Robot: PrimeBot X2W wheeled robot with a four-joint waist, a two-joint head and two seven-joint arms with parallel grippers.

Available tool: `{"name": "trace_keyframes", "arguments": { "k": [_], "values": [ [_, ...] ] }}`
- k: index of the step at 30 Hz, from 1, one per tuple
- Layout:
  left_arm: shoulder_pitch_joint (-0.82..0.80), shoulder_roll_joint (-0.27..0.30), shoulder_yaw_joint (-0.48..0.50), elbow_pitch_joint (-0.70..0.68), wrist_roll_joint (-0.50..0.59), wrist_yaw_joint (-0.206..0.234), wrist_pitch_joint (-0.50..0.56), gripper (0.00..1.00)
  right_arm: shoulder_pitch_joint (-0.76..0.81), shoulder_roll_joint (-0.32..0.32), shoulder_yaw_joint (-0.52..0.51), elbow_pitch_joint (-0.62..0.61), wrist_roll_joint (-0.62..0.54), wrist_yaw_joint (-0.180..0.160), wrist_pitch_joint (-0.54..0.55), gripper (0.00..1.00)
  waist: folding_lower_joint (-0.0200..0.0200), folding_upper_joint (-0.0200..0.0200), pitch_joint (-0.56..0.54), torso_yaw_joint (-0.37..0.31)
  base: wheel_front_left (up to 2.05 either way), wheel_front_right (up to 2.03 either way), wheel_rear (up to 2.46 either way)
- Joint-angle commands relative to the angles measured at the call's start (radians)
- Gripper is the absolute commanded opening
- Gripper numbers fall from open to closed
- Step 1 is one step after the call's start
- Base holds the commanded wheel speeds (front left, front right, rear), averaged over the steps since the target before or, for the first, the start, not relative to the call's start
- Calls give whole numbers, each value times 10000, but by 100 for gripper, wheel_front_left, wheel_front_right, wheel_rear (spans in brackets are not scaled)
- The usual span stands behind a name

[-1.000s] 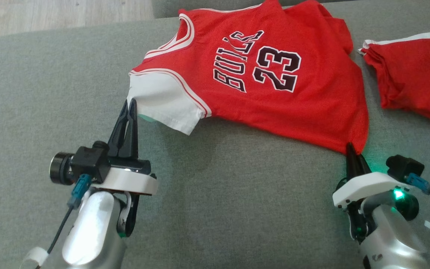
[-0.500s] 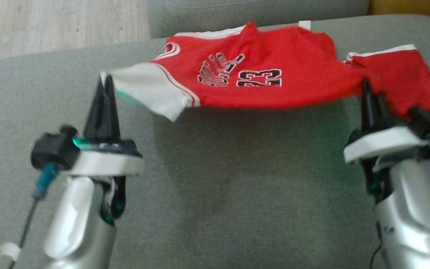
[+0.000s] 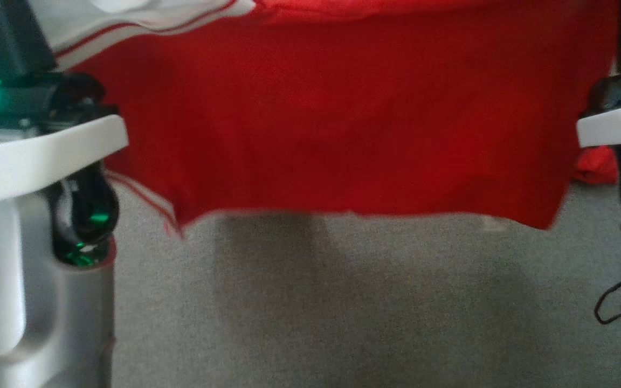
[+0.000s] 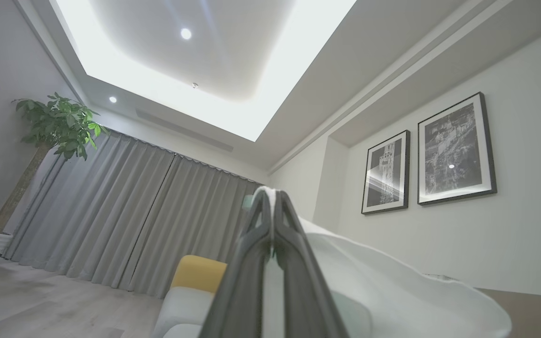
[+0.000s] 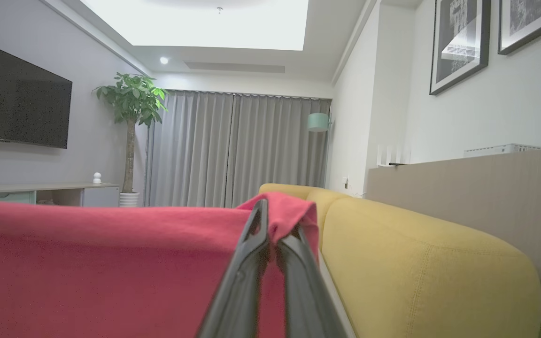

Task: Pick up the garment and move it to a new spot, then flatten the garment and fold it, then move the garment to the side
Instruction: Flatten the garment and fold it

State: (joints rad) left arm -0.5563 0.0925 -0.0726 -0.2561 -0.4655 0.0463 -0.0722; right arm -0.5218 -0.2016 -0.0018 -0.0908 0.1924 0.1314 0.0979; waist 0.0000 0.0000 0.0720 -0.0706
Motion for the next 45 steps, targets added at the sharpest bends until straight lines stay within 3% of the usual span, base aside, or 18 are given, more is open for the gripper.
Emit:
{"name": "trace_keyframes", "arguments": {
  "k": [1, 6, 12, 19, 24, 25, 29, 33, 38, 45],
  "values": [
    [-564, 350, 395, -575, -60, 114, 240, 0, -207, -56, 80, -628, 22, -7, 213, 0, 0, 0, 64, 8, 0, 0, 0],
    [-788, 703, 562, -1486, -106, 312, 1052, 0, 63, 15, -206, -1883, -41, -7, 999, 0, 0, 0, 433, 47, 0, 0, 0],
    [-1683, 1467, 640, -100, -99, 43, 1845, 0, -582, -29, -285, -1541, 19, -7, 1552, 0, 0, 0, 1398, 97, 0, 0, 0],
    [-4652, 2263, 515, 3576, 243, -618, 1579, 0, -4018, -789, 740, 1684, 310, -7, 1076, 0, 0, 0, 2852, 255, 0, 0, 0],
    [-7085, 2316, 438, 5930, 538, -809, 522, 0, -7120, -943, 1061, 4614, 149, -7, -307, 0, 0, 0, 3474, 547, 0, 0, 0],
    [-7085, 2316, 438, 5930, 538, -809, 522, 0, -7120, -943, 1061, 4614, 149, -7, -307, 0, 0, 0, 3474, 547, 0, 0, 0],
    [-8074, 2224, 168, 7416, 783, -1048, -423, 0, -8376, -870, 1023, 6650, -366, -7, -1537, 0, 0, 0, 3580, 798, 0, 0, 0],
    [-7902, 1978, -274, 8442, 848, -1347, -990, 0, -8303, -821, 1443, 8257, -543, -7, -2228, 0, 0, 0, 3536, 983, 0, 0, 0],
    [-6473, 1780, -807, 9227, 792, -1584, -1322, 0, -7291, -856, 2427, 9801, -233, -7, -2410, 0, 0, 0, 3317, 1088, 0, 0, 0],
    [-3813, 1819, -1519, 9383, 665, -1717, -1524, 0, -5462, -1231, 5040, 10680, 916, -7, -1755, 0, 0, 0, 2590, 1180, 0, 0, 0]
  ]
}}
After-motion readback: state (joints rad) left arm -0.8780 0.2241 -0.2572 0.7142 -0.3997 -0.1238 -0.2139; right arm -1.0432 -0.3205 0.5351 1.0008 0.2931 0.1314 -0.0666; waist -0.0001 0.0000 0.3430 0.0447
